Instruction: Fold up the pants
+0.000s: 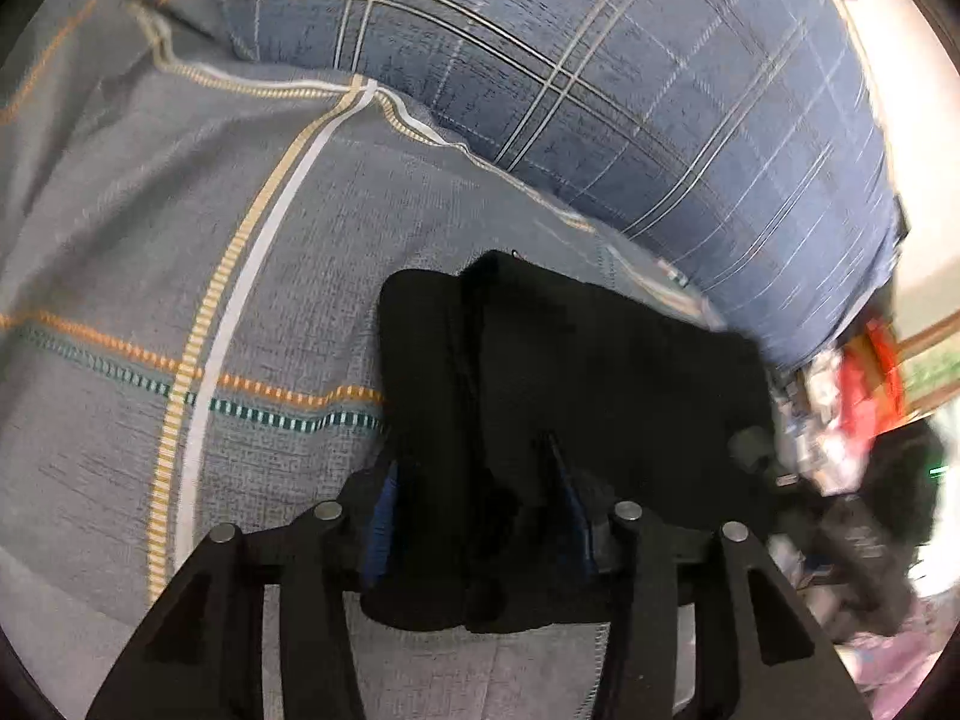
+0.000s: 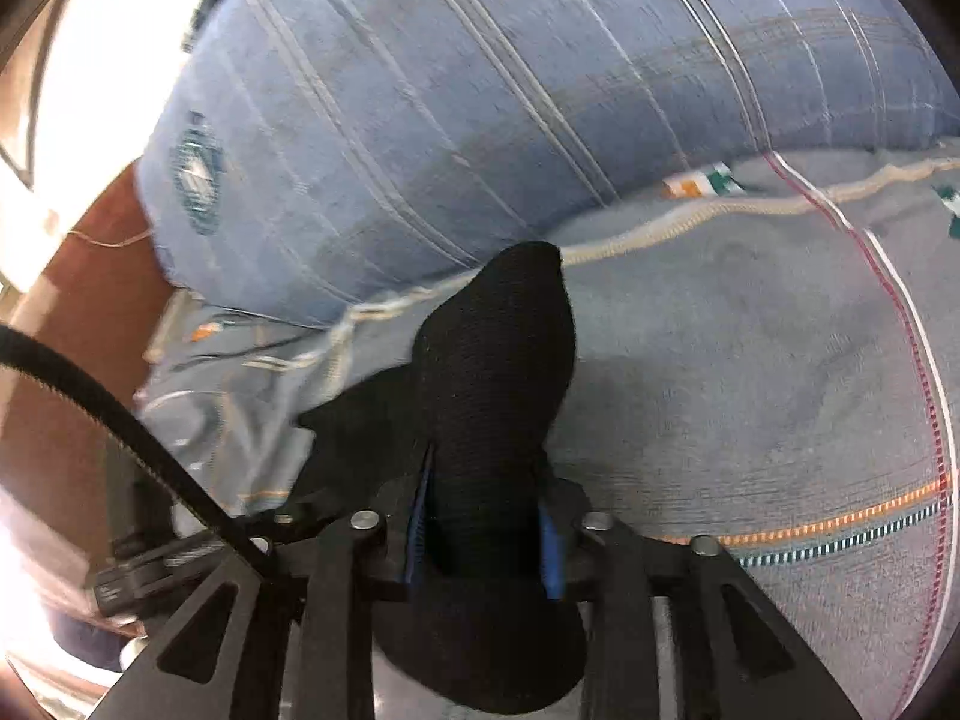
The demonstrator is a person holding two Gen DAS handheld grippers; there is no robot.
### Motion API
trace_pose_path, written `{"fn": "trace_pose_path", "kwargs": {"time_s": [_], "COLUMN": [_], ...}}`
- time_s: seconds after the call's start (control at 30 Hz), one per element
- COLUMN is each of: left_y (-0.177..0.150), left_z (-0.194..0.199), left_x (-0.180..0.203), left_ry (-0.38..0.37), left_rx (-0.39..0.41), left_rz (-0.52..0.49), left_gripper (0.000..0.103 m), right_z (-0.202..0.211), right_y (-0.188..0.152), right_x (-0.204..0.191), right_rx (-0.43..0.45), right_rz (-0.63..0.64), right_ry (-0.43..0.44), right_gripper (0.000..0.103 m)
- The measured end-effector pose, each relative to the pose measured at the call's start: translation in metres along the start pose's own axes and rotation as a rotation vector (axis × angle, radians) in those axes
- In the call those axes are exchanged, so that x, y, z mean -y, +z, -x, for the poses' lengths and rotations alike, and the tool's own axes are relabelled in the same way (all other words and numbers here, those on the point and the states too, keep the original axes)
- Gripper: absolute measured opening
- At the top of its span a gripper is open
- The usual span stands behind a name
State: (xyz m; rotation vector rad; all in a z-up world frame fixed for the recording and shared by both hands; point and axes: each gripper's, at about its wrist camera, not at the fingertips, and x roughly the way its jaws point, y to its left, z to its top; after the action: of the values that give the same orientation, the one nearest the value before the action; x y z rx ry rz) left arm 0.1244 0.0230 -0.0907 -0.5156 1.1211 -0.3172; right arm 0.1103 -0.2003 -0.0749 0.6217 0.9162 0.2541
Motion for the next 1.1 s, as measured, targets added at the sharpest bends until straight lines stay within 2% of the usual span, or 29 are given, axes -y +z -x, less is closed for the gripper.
{"fn": "trace_pose_path", "kwargs": {"time_s": [0.03, 0.1, 0.13, 0.2, 0.27, 0.33, 0.4, 0.47, 0.57, 0.6, 0.67, 0.73, 0.83, 1.0, 1.1], "left_y": [0.0, 0.0, 0.0, 0.002, 0.004, 0.009, 0.018, 0.029, 0.036, 0.038, 0.038, 0.039, 0.04, 0.023, -0.001], "left_z": [0.001, 0.009, 0.017, 0.036, 0.058, 0.071, 0.065, 0.047, 0.012, -0.001, -0.013, -0.013, -0.009, 0.017, 0.043], "left_x": [-0.002, -0.002, 0.0, 0.004, 0.012, 0.025, 0.038, 0.045, 0.039, 0.03, 0.018, 0.013, 0.019, 0.023, 0.025], "left_ry": [-0.01, -0.016, -0.016, -0.02, -0.045, -0.066, -0.103, -0.124, -0.097, -0.075, -0.09, -0.116, -0.099, -0.11, -0.086], "left_rx": [-0.01, -0.024, -0.015, 0.025, 0.088, 0.13, 0.127, 0.099, 0.048, 0.025, 0.013, 0.027, 0.022, 0.02, 0.057], "left_rz": [0.007, 0.013, 0.011, -0.002, -0.026, -0.043, -0.046, -0.025, 0.03, 0.065, 0.107, 0.123, 0.09, 0.058, 0.011], "left_gripper": [0.046, 0.046, 0.045, 0.044, 0.044, 0.044, 0.046, 0.046, 0.046, 0.046, 0.043, 0.042, 0.043, 0.045, 0.049], "right_z": [-0.006, -0.011, -0.01, -0.001, 0.015, 0.036, 0.047, 0.048, 0.026, 0.011, -0.009, -0.027, -0.029, 0.009, 0.034], "right_y": [-0.001, -0.003, -0.003, -0.002, -0.005, -0.006, -0.001, 0.008, 0.025, 0.036, 0.044, 0.049, 0.05, 0.033, 0.013], "right_x": [0.006, 0.018, 0.022, 0.026, 0.028, 0.024, 0.019, 0.016, 0.017, 0.02, 0.026, 0.041, 0.046, 0.04, 0.036], "right_rx": [-0.017, -0.041, -0.044, -0.034, 0.009, 0.095, 0.141, 0.143, 0.083, 0.037, -0.003, -0.027, -0.004, 0.052, 0.076], "right_rz": [-0.011, -0.042, -0.051, -0.053, -0.031, 0.007, 0.005, -0.022, -0.09, -0.107, -0.141, -0.202, -0.229, -0.204, -0.166], "right_ry": [-0.024, -0.025, -0.016, -0.007, -0.024, -0.062, -0.041, 0.011, 0.13, 0.163, 0.152, 0.158, 0.172, 0.179, 0.156], "right_gripper": [0.048, 0.054, 0.058, 0.059, 0.059, 0.059, 0.059, 0.064, 0.067, 0.072, 0.075, 0.075, 0.075, 0.075, 0.075]}}
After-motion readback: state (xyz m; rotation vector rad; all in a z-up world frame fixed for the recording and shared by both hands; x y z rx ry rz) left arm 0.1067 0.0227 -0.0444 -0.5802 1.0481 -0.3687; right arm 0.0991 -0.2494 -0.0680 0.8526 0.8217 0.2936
